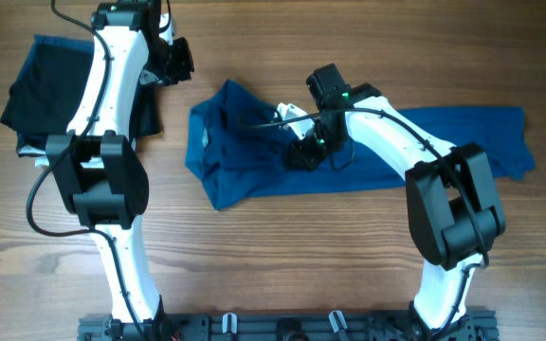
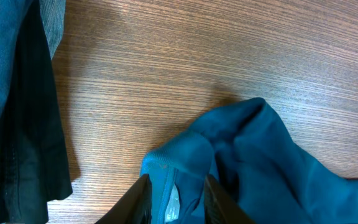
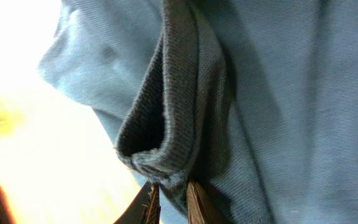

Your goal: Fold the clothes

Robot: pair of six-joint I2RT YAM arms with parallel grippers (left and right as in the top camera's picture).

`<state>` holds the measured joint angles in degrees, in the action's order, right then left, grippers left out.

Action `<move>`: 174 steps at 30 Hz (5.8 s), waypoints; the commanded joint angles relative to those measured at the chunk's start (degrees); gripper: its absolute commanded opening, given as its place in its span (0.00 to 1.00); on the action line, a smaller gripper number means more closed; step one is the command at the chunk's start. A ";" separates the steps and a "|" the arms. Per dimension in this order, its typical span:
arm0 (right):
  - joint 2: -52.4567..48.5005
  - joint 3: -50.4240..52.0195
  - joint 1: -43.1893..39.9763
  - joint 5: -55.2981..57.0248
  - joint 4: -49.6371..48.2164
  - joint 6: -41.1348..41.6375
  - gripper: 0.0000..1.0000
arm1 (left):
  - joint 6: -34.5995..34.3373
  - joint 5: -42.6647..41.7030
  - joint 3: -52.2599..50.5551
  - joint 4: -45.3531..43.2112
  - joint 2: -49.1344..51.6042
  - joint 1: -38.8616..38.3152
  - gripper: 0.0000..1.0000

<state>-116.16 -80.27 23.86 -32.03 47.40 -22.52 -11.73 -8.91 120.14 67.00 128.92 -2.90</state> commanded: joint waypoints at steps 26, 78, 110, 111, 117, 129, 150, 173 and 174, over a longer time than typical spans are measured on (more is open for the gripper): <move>-2.16 0.11 4.39 8.28 -8.90 14.47 0.17 | -0.76 -0.70 -0.15 0.02 -0.66 -0.24 0.28; -4.39 -13.79 -59.52 15.32 -4.61 11.82 0.36 | -0.76 -0.68 -0.15 4.76 -0.66 -1.51 0.28; -6.25 -13.77 -59.39 15.04 -5.07 11.13 0.46 | -0.76 4.50 -0.15 -5.29 12.50 -14.95 0.04; -6.25 -13.77 -59.41 15.06 -5.01 11.10 0.46 | -0.76 4.52 -0.15 -5.97 13.55 -14.93 0.04; -6.25 -13.77 -59.41 15.08 -4.68 11.08 0.50 | -9.86 18.78 -0.15 -3.67 15.87 -14.16 0.04; -6.25 -13.77 -58.73 2.45 0.28 4.44 0.22 | -14.58 17.35 -0.15 -1.16 15.85 -11.61 0.04; -6.16 1.36 -57.24 26.67 -12.39 18.01 0.17 | -7.96 18.64 -0.13 -4.04 15.74 -11.02 0.04; 0.76 -2.62 -57.31 33.79 -5.84 14.67 0.64 | -10.12 12.83 4.90 3.63 -7.63 -12.59 0.39; -0.61 -2.62 -57.35 33.75 -6.14 14.05 0.65 | -10.12 12.83 4.87 4.02 -7.63 -12.59 0.48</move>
<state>-111.63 -84.27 -33.21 -1.52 42.11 -7.38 -21.26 4.62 125.82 70.11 119.55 -15.31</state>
